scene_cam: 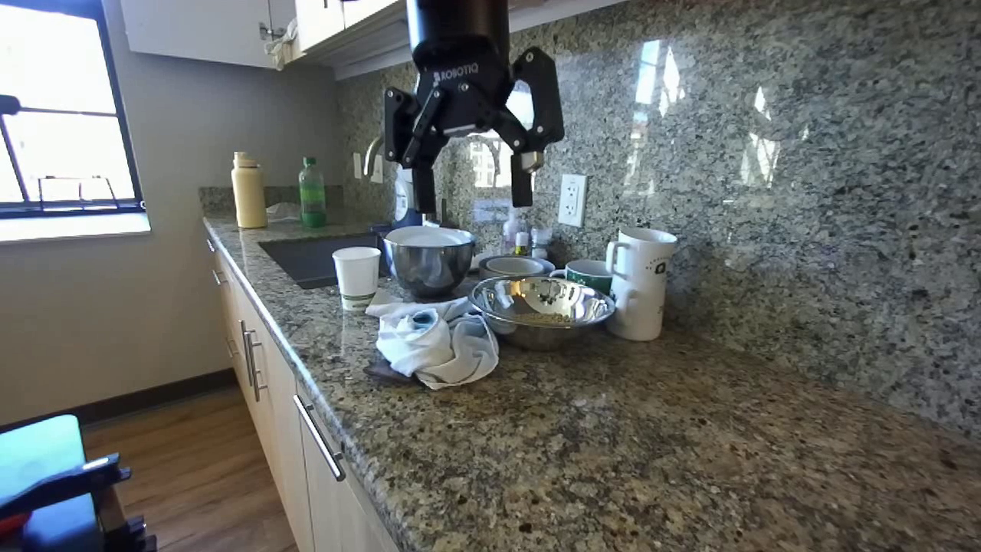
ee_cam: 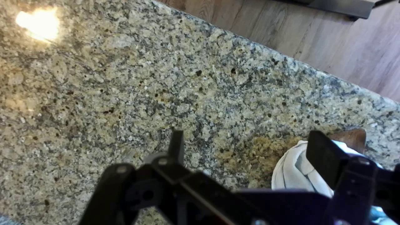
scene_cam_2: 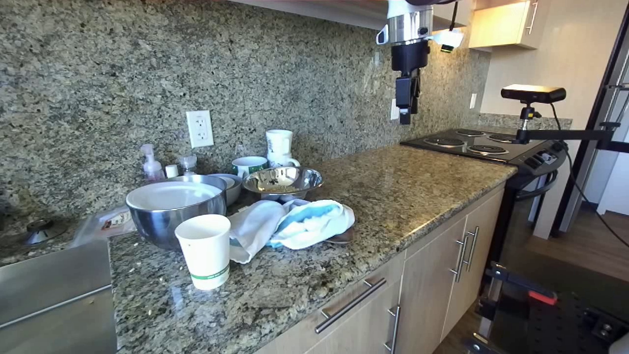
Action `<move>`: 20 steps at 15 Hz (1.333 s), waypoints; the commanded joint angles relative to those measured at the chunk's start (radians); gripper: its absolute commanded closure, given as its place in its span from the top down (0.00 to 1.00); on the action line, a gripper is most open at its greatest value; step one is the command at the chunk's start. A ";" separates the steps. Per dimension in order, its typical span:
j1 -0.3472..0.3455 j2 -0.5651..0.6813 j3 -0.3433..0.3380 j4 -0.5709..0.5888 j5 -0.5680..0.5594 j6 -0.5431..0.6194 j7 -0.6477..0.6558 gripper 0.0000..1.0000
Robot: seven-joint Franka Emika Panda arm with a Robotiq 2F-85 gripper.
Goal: Pour the contents of the cup into the silver bowl
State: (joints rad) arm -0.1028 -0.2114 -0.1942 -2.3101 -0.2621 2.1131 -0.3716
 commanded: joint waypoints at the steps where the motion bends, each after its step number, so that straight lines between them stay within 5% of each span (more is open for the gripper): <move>1: 0.022 0.089 0.050 0.086 0.061 0.002 0.114 1.00; 8: 0.116 0.365 0.186 0.369 0.064 0.047 0.164 1.00; 20: 0.191 0.716 0.308 0.781 0.137 0.026 0.121 1.00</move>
State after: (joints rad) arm 0.0830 0.4409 0.0869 -1.6266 -0.1703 2.1762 -0.2117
